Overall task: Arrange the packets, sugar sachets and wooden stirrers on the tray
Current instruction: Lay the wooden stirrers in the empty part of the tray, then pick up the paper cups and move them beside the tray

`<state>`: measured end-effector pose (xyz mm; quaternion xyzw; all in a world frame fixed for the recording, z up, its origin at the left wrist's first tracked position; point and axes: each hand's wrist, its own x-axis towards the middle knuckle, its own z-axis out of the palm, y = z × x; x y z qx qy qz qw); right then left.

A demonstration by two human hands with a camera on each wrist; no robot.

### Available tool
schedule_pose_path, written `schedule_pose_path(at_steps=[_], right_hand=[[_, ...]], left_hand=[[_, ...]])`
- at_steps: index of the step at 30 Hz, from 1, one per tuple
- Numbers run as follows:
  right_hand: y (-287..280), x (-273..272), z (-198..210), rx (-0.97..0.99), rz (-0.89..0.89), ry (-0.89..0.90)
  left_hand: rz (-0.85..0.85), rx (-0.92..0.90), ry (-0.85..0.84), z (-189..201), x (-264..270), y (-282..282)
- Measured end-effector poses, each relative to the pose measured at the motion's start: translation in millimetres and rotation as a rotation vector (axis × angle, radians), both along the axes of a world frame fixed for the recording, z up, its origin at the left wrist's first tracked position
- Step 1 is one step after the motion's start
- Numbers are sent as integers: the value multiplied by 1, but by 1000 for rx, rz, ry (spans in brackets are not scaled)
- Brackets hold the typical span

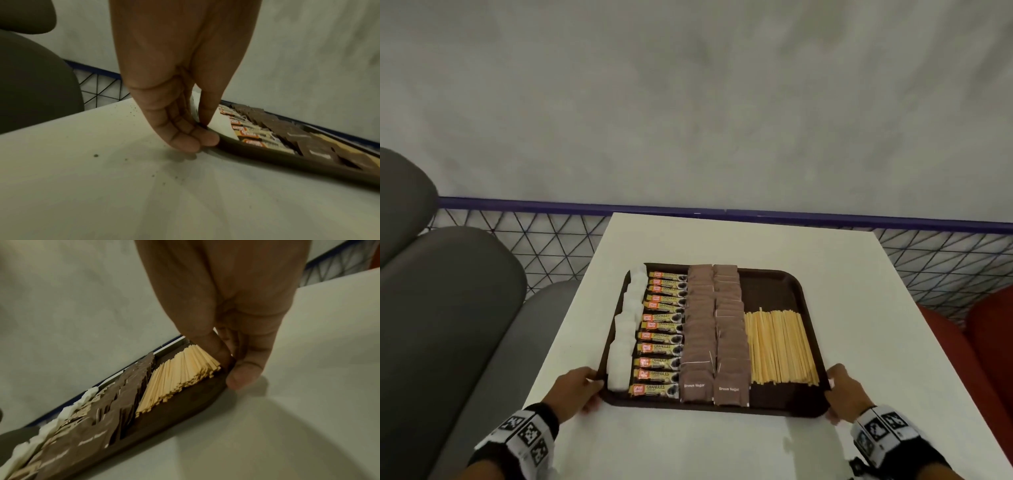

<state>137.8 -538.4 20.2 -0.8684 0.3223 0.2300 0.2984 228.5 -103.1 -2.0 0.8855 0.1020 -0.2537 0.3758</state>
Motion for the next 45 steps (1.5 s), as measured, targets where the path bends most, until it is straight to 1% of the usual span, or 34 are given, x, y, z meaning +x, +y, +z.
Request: schedule_pose_path(at_steps=[4,6,9,11,15,18,26,30,32,33,35,36,39,41,43,45], right_hand=[[8,18,-4,52,-98,-109],[15,37,-9,74,-133,-151],[25,69,-20,93,-172,-205],[32,89,-24,79,-171,-247],[47,119,-20,23,-123,-306],[55,133,-17,5,-106,-322],[63,146,-11,-45,-80,-293],[63,141,-12,10,-105,-301],[62,135,-10,43,-144,-291],[60,130,-7,56,-163,-296],[48,117,0,49,-161,-313],[40,107,5,34,-152,-320],[10,70,22,-16,-135,-332],[-11,40,33,-74,-118,-336],[-31,5,45,-138,-127,-318],[-51,-30,58,-224,-164,-272]], left_hand=[[65,-2,-49,-1,17,0],[108,0,-90,-2,31,3],[126,-14,-139,-2,56,7],[125,-14,-153,-2,74,9],[77,44,-207,-3,103,10],[95,48,-217,-1,117,9],[104,51,-211,-10,133,16],[137,55,-199,-9,130,13],[173,113,-222,-1,125,10],[163,187,-278,3,123,9],[83,314,-432,11,120,4],[48,324,-500,16,118,-3],[-90,267,-684,31,107,-40],[-229,204,-777,41,95,-77],[-387,119,-818,47,77,-119],[-545,41,-804,50,51,-163]])
